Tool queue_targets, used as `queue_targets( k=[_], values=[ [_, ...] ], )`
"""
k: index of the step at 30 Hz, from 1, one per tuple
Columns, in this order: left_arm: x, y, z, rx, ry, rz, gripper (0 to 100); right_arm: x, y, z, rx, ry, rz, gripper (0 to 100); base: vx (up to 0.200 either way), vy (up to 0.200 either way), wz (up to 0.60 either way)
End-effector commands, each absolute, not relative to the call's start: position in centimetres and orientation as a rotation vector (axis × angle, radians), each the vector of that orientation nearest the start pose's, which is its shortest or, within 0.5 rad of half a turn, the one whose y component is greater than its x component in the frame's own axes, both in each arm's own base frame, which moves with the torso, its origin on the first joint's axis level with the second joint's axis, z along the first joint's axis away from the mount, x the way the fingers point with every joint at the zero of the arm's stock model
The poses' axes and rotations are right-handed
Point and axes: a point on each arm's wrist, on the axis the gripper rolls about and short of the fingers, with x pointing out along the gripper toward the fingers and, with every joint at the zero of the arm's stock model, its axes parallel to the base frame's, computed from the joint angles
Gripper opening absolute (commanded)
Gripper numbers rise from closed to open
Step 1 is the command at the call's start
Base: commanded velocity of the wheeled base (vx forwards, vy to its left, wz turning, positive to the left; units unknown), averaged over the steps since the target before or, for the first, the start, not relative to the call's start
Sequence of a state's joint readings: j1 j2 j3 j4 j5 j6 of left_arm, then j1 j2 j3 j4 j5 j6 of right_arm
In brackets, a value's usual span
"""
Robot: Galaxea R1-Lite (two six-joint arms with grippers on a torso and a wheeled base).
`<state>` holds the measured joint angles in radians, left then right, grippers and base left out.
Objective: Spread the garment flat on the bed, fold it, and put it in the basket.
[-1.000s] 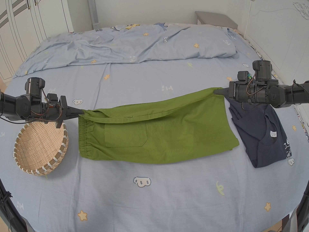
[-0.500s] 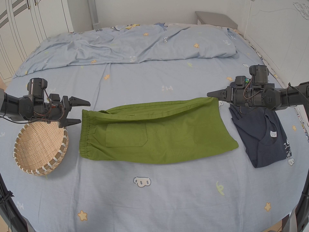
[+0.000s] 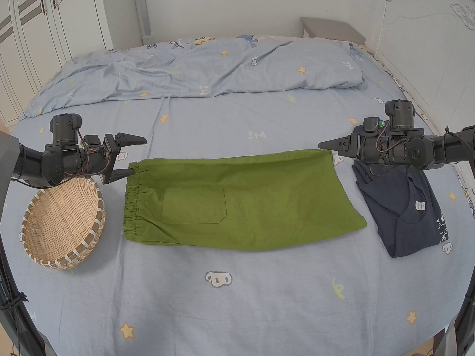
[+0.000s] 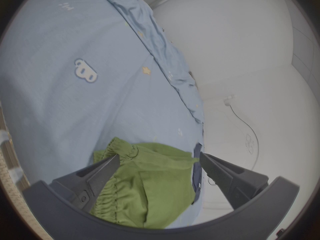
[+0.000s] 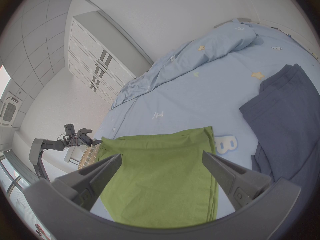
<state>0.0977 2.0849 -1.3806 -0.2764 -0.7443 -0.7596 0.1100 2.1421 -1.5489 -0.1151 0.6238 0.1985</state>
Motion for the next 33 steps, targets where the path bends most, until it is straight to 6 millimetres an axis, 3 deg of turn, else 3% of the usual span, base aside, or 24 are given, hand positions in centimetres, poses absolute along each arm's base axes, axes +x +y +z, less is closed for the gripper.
queue_targets(
  k=[1,12,19,26,33],
  values=[
    [43.7,2.7,14.3,-0.924,0.598,-0.356,100,42.9,6.1,17.7,0.308,0.535,0.674,100,0.000,0.000,0.00],
    [43.5,3.0,14.1,-0.935,0.598,-0.321,100,42.4,6.0,18.3,0.305,0.526,0.672,100,0.000,0.000,0.00],
    [40.9,3.1,15.5,-0.931,0.596,-0.324,100,41.1,5.6,19.9,0.301,0.497,0.674,100,0.000,0.000,0.00],
    [38.4,2.2,13.1,-0.819,0.670,-0.329,100,37.9,5.0,21.0,0.315,0.508,0.662,100,0.000,0.000,0.00],
    [37.4,0.5,11.6,-0.790,0.729,-0.357,100,34.4,4.9,21.2,0.322,0.539,0.665,100,0.000,0.000,0.00]
  ],
)
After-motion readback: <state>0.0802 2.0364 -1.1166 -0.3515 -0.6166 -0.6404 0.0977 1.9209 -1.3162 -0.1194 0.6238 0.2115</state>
